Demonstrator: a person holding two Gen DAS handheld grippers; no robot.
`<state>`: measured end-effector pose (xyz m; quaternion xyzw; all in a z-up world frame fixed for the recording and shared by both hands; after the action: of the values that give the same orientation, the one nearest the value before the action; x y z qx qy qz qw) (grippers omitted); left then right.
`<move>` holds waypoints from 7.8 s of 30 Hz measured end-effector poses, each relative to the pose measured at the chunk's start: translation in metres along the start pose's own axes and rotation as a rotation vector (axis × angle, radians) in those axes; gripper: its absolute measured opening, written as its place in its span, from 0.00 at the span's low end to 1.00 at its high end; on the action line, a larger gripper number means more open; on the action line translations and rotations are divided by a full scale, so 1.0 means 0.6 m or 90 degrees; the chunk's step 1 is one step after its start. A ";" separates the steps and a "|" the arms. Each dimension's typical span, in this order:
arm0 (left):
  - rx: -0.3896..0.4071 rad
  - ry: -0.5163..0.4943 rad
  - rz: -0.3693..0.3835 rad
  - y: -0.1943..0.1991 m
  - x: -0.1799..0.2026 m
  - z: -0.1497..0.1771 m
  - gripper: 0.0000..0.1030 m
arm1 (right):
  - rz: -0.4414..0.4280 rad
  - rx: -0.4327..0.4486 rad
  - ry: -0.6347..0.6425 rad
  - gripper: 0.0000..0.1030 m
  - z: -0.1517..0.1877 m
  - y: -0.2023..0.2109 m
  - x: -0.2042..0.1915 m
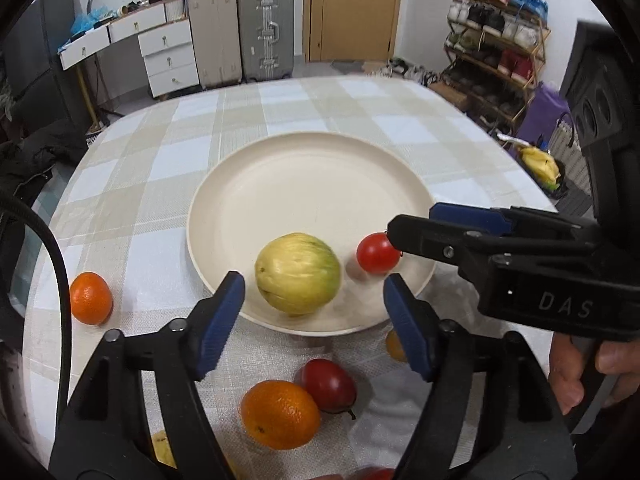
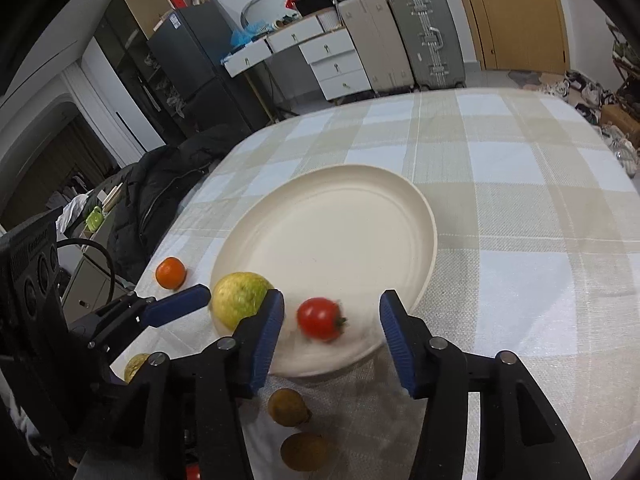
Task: Organize fruits
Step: 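Open the left tool onto the plate while the right tool releases the tomato beside it, then move the left tool to another large yellow fruit while the right tool approaches a brown round fruit, then grasp the large yellow fruit with the left tool while the right tool grasps the brown fruit, then carry the yellow fruit in the left tool and the brown fruit in the right tool over the plate, then open the left tool onto the plate while the right tool releases the brown fruit there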
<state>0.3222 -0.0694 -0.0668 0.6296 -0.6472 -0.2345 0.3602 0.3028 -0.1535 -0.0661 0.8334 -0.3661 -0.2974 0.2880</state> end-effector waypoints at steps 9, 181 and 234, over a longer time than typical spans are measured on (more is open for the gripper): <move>0.092 -0.008 0.033 0.103 -0.015 0.004 1.00 | 0.034 0.083 0.012 1.00 0.009 0.081 -0.017; 0.132 0.021 0.029 0.140 -0.066 0.010 0.49 | 0.004 0.092 0.060 0.27 0.014 0.111 -0.041; 0.029 -0.007 -0.019 -0.033 -0.025 -0.011 0.52 | 0.043 0.025 0.013 0.36 0.010 0.005 0.025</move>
<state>0.3392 -0.0554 -0.0799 0.6458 -0.6450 -0.2283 0.3389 0.3058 -0.1682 -0.0722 0.8292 -0.3968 -0.2718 0.2847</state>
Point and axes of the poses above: each gripper's, at about its wrist camera, not at the fingertips, and y roughly against the way its jaws point, x to its right, z to its underside, the point moved 8 cm from there along -y, roughly the way its jaws point, and after that the axes turned 11 degrees about y, right-handed, at the moved point
